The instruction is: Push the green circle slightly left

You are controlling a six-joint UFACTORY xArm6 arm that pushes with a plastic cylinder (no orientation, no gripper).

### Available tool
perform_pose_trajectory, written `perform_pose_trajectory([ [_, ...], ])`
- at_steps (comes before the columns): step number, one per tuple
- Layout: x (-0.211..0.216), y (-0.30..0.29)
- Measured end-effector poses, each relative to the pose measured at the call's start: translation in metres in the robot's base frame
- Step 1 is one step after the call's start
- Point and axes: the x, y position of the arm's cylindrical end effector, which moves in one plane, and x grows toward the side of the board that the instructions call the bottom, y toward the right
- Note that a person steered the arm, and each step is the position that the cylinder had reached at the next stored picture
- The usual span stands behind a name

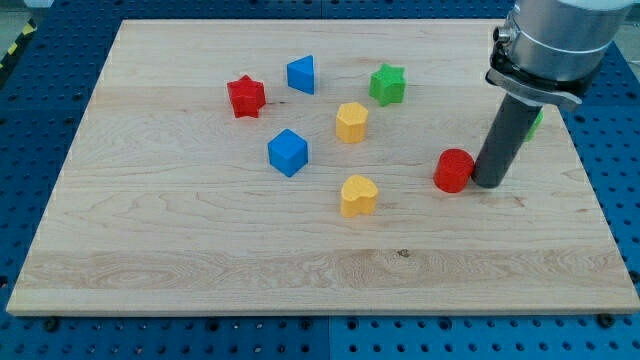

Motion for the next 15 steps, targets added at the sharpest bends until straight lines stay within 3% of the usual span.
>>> perform_pose_trajectory([
  [1, 0.024, 0.047],
  [2, 0.029, 0.129],
  [3, 0.019, 0.164],
  [4, -0.001, 0.164],
  [5, -0.051, 0.162],
  [8, -0.092, 0.114],
  [12, -0.093, 0.062],
  [15, -0.086, 0.071],
])
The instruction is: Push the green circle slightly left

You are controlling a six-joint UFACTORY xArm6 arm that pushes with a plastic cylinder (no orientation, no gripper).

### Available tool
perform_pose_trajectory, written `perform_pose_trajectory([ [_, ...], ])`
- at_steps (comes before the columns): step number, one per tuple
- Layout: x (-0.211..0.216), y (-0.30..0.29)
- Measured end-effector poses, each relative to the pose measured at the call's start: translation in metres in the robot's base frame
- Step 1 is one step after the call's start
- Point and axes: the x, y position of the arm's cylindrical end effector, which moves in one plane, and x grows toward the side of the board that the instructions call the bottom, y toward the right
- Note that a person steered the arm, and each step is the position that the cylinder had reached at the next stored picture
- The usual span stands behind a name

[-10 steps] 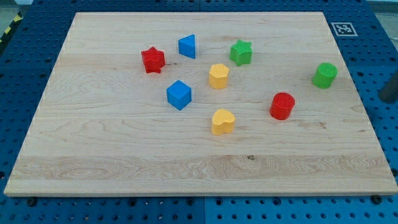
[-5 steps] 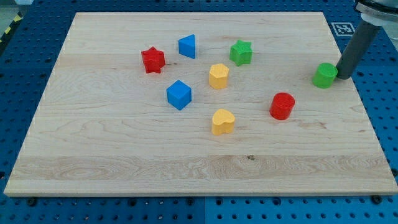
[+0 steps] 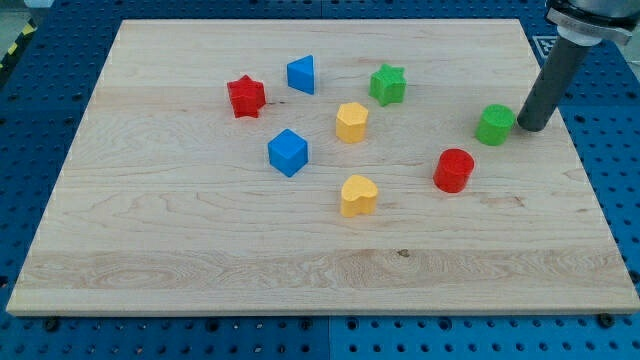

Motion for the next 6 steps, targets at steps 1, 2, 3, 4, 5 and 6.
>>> perform_pose_trajectory([
  [1, 0.006, -0.011],
  [2, 0.009, -0.021],
  [3, 0.009, -0.025],
  [4, 0.009, -0.037],
  [5, 0.009, -0.046],
  [6, -0.036, -0.045],
])
